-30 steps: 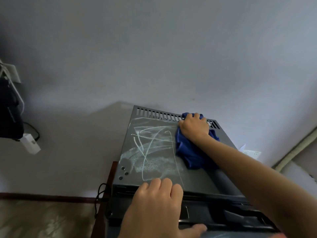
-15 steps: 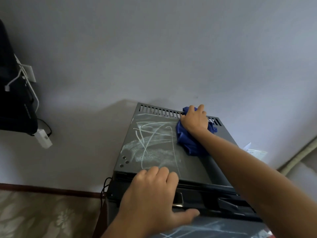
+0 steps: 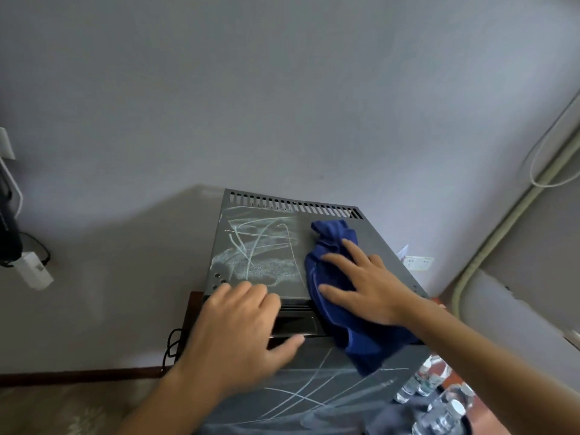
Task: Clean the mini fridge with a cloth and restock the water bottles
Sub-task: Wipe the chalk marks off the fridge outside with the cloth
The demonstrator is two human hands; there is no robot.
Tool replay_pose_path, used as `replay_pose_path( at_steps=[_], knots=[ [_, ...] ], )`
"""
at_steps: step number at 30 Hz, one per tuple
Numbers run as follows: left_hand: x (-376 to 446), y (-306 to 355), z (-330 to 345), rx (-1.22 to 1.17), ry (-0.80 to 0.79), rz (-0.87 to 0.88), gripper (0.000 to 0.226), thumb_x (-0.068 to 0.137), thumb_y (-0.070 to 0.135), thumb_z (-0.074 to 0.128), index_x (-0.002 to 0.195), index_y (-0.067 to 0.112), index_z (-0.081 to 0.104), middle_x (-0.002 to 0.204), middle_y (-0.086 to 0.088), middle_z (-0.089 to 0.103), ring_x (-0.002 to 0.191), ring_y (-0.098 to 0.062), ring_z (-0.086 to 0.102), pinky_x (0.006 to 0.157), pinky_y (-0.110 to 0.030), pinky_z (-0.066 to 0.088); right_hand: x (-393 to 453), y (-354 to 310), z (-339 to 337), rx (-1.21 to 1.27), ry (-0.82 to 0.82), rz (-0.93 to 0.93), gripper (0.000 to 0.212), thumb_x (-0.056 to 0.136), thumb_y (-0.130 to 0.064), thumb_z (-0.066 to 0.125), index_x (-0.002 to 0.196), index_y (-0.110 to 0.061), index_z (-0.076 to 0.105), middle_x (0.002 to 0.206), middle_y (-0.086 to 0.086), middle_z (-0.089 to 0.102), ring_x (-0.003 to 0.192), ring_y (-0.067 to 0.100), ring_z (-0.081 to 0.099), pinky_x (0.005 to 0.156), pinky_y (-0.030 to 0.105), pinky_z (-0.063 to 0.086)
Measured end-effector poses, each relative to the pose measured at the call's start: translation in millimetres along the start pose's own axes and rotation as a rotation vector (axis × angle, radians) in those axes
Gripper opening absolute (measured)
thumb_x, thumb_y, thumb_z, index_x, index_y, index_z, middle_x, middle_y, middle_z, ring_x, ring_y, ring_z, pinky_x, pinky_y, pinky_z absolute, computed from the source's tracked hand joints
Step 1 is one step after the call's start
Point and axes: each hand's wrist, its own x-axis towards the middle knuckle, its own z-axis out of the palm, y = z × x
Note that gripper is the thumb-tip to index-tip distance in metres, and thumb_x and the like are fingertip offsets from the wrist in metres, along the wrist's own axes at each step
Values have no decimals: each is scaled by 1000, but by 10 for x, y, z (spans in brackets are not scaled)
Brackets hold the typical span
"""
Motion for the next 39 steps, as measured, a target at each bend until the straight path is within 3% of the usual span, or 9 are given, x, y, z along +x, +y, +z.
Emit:
replay_pose_path(
  at_steps=[3,6,13,20,26,33,39],
  knots=[
    [-34,-294,-61,13,10,-63,50,82,68,54,65,25,37,63,10,36,58,-17,40,58,-34,39,-319,26,74,-58,-44,17,77,84,-89,29,152,-63,6,167,-16,-20,150,22,6,124,46,17],
    [-24,-405,-80,-19,5,-123,48,82,64,53,62,24,34,60,12,32,55,-13,35,52,-29,34,-296,-40,229,-131,116,63,83,73,-96,4,150,-65,9,167,-10,-11,146,28,17,123,46,20],
    [-79,-222,10,-31,7,-211,45,78,60,57,61,24,36,59,11,35,56,-14,36,51,-29,33,498,-171,203,-43,225,170,49,95,-68,43,141,-51,40,161,1,15,136,38,34,112,52,30],
    [-41,-135,103,3,64,-290,43,78,54,59,60,22,36,57,9,34,53,-15,33,50,-29,31,1939,61,38,95,248,175,45,96,-57,47,138,-41,48,154,8,28,135,44,36,107,59,39],
    [-36,-156,162,24,118,-281,42,77,48,61,62,22,32,59,8,32,55,-16,30,50,-29,28,2712,166,-40,119,243,182,40,98,-47,46,135,-33,53,149,9,37,129,42,40,102,55,43],
    [-52,-168,134,25,104,-282,42,80,49,61,62,20,36,60,7,34,56,-16,33,51,-30,29,2437,59,33,99,229,188,45,97,-49,41,139,-35,50,152,9,33,131,43,38,105,55,40],
    [-72,-146,104,25,119,-303,39,83,49,59,68,19,41,67,4,39,65,-20,37,57,-36,36,1539,-142,95,50,165,177,60,93,-69,40,145,-40,47,165,7,13,141,45,30,113,56,32]
  ],
)
